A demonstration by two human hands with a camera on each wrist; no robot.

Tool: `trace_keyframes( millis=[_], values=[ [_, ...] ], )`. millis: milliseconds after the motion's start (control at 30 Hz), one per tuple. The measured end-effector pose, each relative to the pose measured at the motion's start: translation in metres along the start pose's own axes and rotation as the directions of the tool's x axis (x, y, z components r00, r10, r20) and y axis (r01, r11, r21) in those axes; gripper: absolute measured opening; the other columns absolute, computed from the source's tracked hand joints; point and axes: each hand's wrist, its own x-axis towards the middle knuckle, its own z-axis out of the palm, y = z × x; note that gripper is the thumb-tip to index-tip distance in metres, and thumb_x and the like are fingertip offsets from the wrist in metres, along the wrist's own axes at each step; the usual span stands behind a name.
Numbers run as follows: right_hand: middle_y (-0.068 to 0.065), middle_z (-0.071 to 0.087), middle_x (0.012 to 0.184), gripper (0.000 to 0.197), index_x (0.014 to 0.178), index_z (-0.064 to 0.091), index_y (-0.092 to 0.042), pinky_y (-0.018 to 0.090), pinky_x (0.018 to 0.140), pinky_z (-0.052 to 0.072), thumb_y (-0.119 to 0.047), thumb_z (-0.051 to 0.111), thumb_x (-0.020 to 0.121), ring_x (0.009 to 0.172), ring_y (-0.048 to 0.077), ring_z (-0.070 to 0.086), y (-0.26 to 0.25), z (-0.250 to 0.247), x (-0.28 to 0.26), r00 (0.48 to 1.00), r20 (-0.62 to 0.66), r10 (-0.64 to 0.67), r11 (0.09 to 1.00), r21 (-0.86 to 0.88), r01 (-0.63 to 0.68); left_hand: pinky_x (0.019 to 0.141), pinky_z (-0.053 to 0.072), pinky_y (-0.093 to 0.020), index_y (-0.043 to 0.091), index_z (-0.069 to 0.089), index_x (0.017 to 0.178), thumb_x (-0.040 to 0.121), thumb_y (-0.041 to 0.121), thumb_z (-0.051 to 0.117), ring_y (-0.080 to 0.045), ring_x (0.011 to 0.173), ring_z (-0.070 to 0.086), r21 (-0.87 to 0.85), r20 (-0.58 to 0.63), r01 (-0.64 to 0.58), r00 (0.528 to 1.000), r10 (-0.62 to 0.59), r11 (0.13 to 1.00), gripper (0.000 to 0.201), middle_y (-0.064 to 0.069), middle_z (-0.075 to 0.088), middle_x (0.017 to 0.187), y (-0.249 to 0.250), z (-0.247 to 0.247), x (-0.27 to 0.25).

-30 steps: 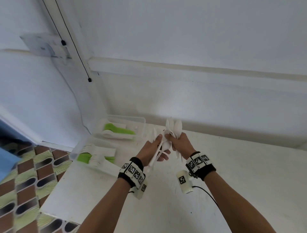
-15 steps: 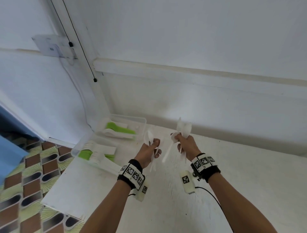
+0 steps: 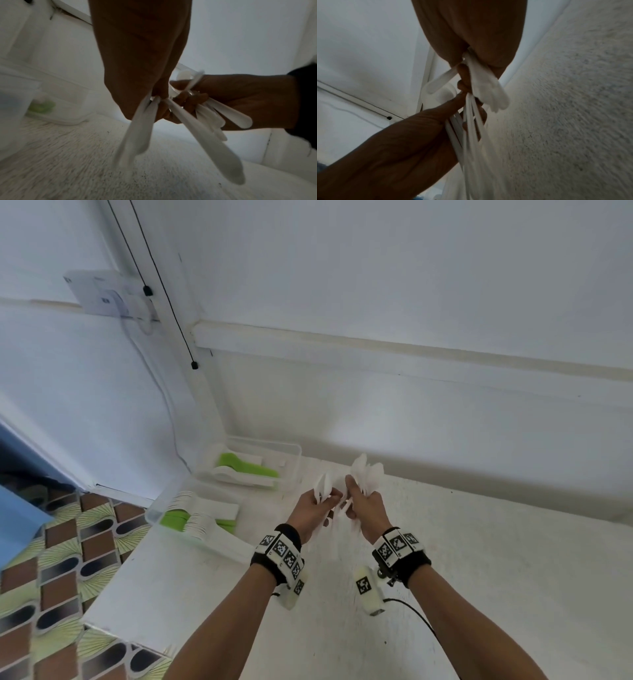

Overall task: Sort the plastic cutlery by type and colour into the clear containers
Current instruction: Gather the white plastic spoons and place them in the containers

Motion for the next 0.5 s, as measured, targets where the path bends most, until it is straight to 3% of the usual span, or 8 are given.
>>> trace_keyframes(
  millis=[67,133,200,300,400,500],
  values=[
    [0.002,0.06,0.056,0.04,0.077,0.072,-0.007,0.025,0.05,0.042,-0.046,0.075,0.088,0.045,0.011,0.052,-0.001,-0.001,-0.006,0.998,0.036,-0.046,0.998,-0.041,0.047,0.054,0.042,-0.027,0.01,0.07,0.097,0.1,0.015,0.06,-0.022,0.072,0.057,0.015,0.01,0.01,1.0,-0.01,1.0,0.012,-0.005,0.069,0.08,0.001,-0.002,-0.001],
    [0.002,0.064,0.059,0.036,0.084,0.074,-0.003,0.023,0.048,0.044,-0.039,0.078,0.086,0.047,0.011,0.057,-0.001,-0.006,-0.002,0.998,0.027,-0.063,0.99,-0.123,0.066,0.06,0.05,-0.028,0.013,0.07,0.107,0.103,0.019,0.056,-0.022,0.078,0.065,-0.011,0.058,0.044,0.997,-0.044,0.999,0.016,-0.004,0.073,0.089,0.001,-0.005,-0.004],
    [0.003,0.071,0.07,0.033,0.092,0.074,-0.004,0.025,0.052,0.048,-0.036,0.078,0.085,0.059,0.016,0.067,-0.001,-0.009,0.007,0.997,0.019,-0.071,0.984,-0.164,0.074,0.078,0.059,-0.038,0.013,0.067,0.121,0.105,0.024,0.051,-0.027,0.094,0.071,-0.083,0.152,0.118,0.983,-0.104,0.99,0.025,-0.01,0.074,0.108,0.001,-0.009,-0.008],
    [0.005,0.074,0.082,0.03,0.097,0.072,-0.008,0.025,0.059,0.052,-0.036,0.075,0.088,0.075,0.021,0.072,-0.001,-0.008,0.014,0.996,-0.005,-0.094,0.962,-0.258,0.089,0.096,0.054,-0.056,0.007,0.064,0.125,0.107,0.026,0.048,-0.037,0.112,0.067,-0.224,0.26,0.243,0.948,-0.182,0.944,0.03,-0.016,0.071,0.121,0.004,-0.009,-0.01],
    [0.001,0.067,0.075,0.023,0.092,0.064,-0.008,0.024,0.058,0.047,-0.031,0.07,0.094,0.07,0.015,0.065,-0.004,-0.011,0.012,0.986,-0.106,-0.126,0.955,-0.281,0.092,0.094,0.054,-0.058,0.003,0.057,0.119,0.106,0.029,0.049,-0.037,0.112,0.068,-0.273,0.219,0.27,0.952,-0.214,0.923,0.029,-0.015,0.068,0.127,0.006,-0.013,-0.006],
    [0.001,0.066,0.071,0.021,0.09,0.065,-0.008,0.021,0.059,0.048,-0.028,0.07,0.094,0.067,0.016,0.065,-0.009,-0.018,0.012,0.981,-0.119,-0.151,0.944,-0.311,0.108,0.088,0.058,-0.055,0.005,0.048,0.124,0.102,0.034,0.056,-0.036,0.109,0.07,-0.108,0.173,0.244,0.959,-0.223,0.964,0.037,-0.012,0.063,0.133,0.003,-0.021,-0.007]
  ],
)
